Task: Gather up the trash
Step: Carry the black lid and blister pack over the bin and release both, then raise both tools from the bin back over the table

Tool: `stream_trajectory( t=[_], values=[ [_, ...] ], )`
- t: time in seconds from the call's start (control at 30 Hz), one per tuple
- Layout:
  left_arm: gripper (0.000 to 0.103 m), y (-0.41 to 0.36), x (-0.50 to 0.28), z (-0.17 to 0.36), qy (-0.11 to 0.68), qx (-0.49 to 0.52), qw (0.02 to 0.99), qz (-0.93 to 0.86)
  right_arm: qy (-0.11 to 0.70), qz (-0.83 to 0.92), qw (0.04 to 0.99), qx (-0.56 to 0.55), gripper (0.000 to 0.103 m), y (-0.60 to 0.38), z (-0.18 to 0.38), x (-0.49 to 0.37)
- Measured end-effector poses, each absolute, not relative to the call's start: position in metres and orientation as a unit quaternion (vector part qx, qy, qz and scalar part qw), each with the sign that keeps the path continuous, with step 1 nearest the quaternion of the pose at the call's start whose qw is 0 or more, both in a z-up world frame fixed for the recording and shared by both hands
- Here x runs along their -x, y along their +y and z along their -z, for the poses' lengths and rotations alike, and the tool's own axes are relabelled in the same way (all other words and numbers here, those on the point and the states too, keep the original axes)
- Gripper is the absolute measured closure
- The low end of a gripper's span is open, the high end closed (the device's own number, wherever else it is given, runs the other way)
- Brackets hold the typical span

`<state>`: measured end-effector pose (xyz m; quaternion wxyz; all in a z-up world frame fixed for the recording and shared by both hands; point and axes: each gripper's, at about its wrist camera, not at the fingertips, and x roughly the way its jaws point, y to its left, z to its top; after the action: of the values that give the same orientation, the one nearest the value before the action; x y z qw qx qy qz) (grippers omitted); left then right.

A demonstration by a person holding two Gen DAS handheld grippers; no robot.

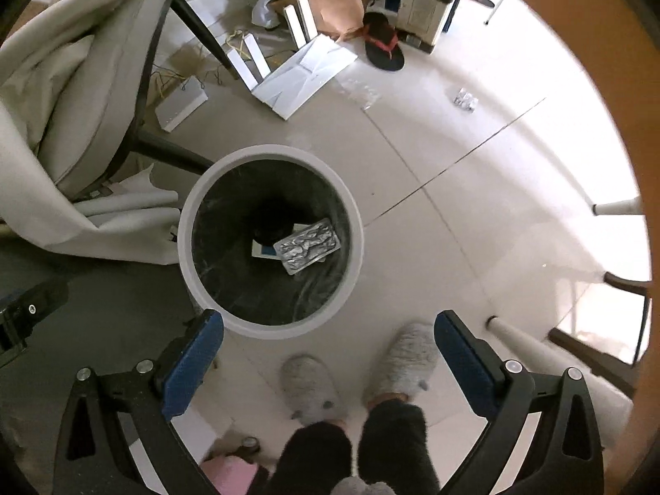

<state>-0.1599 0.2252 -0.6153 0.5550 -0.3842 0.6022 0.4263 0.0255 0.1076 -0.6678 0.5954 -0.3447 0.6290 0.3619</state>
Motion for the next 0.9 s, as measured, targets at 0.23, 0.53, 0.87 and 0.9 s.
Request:
stream_trajectory(
  t=[0.23,0.53,0.87,0.9],
  values=[
    [0.002,0.213,0.169,0.576,0.597,0.371,0.563,-0.434,0.612,-0.365,0.605,0.354,0.0,0.102,0.624,-0.019],
    [0.002,0.197,0.173,0.505,0.584,0.359,0.583,-0.437,0.595,-0.379,0.622,0.339,0.0,0.09,0.538,-0.015],
    [0.002,0.167,0.168,0.399,0.577,0.348,0.612,-0.413,0.593,-0.388,0.635,0.308,0.0,0.066,0.414,-0.012],
    [0.002,0.165,0.167,0.387,0.575,0.345,0.616,-0.413,0.594,-0.388,0.637,0.302,0.0,0.062,0.401,-0.014]
  ],
)
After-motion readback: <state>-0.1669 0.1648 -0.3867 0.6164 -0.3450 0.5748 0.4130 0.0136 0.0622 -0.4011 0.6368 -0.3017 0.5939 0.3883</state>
